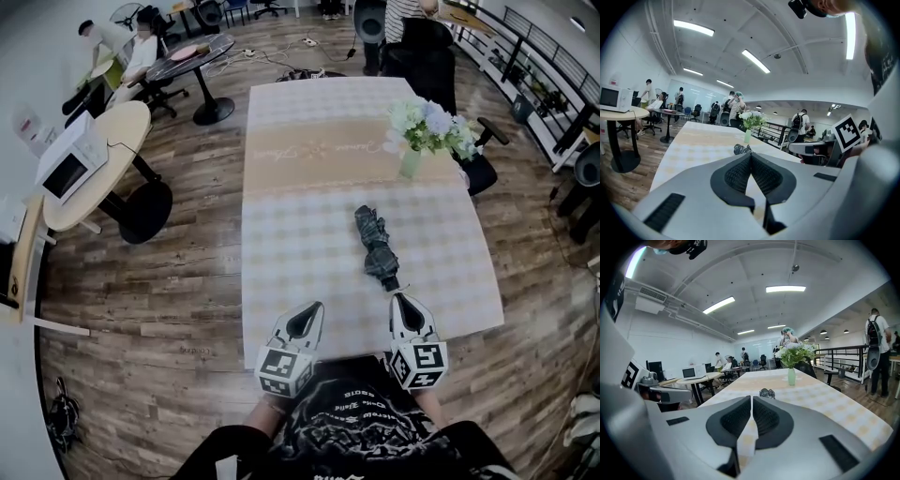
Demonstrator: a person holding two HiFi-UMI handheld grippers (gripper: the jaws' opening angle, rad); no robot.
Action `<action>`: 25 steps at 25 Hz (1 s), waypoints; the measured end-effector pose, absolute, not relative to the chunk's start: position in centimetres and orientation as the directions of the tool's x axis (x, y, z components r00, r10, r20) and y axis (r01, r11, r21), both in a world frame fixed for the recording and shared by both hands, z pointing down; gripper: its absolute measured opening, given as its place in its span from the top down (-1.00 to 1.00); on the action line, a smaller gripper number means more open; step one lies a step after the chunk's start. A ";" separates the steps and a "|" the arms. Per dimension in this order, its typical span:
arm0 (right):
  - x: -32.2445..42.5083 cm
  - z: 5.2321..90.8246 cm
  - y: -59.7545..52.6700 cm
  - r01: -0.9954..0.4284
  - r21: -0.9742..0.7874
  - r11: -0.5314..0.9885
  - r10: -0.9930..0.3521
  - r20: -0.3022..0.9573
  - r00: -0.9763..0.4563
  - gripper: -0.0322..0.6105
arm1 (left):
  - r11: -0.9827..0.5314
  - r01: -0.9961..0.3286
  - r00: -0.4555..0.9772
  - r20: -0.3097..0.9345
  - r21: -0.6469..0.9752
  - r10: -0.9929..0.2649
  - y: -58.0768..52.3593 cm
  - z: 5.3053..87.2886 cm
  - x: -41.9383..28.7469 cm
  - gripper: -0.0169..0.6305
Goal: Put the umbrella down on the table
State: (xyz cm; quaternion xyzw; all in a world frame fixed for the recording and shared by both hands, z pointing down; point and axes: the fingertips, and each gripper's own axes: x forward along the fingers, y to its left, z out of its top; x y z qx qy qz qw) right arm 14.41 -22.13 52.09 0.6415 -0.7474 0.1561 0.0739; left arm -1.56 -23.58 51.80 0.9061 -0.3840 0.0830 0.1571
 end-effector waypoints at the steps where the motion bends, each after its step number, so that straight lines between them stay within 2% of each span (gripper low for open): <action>1: 14.4 52.1 -22.3 -0.983 -0.138 0.122 -0.937 0.310 -0.160 0.85 | -0.656 -0.722 0.691 0.272 0.221 -0.670 -23.6 51.8 -1.6 0.89; 6: 14.7 52.4 -22.5 -0.987 -0.126 0.098 -0.935 0.328 -0.134 0.88 | -0.665 -0.716 0.697 0.276 0.213 -0.662 -23.5 51.7 -1.3 0.89; 13: 13.4 52.1 -23.1 -0.980 -0.065 0.186 -0.912 0.359 -0.197 0.88 | -0.664 -0.716 0.697 0.277 0.215 -0.661 -24.2 51.8 -1.0 0.89; 25: 14.2 52.5 -24.0 -0.984 -0.077 0.162 -0.910 0.374 -0.179 0.88 | -0.663 -0.718 0.694 0.292 0.210 -0.658 -25.1 52.4 -0.7 0.89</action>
